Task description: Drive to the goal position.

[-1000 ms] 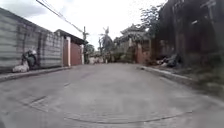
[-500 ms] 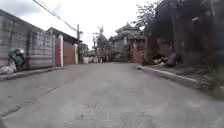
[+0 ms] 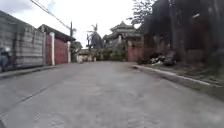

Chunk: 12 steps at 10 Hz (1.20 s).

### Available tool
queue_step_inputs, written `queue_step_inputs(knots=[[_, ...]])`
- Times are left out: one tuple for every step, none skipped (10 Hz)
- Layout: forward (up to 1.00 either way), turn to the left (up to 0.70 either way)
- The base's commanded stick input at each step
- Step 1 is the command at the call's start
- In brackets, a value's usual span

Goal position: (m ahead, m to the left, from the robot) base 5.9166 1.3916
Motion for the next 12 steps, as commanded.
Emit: queue_step_inputs(knots=[[1.00,0.19],[1.00,0.19],[1.00,0.19],[1.00,0.19],[1.00,0.19],[1.00,0.19],[1.00,0.19],[1.00,0.19],[1.00,0.19],[1.00,0.19],[1.00,0.06],[1.00,-0.21]])
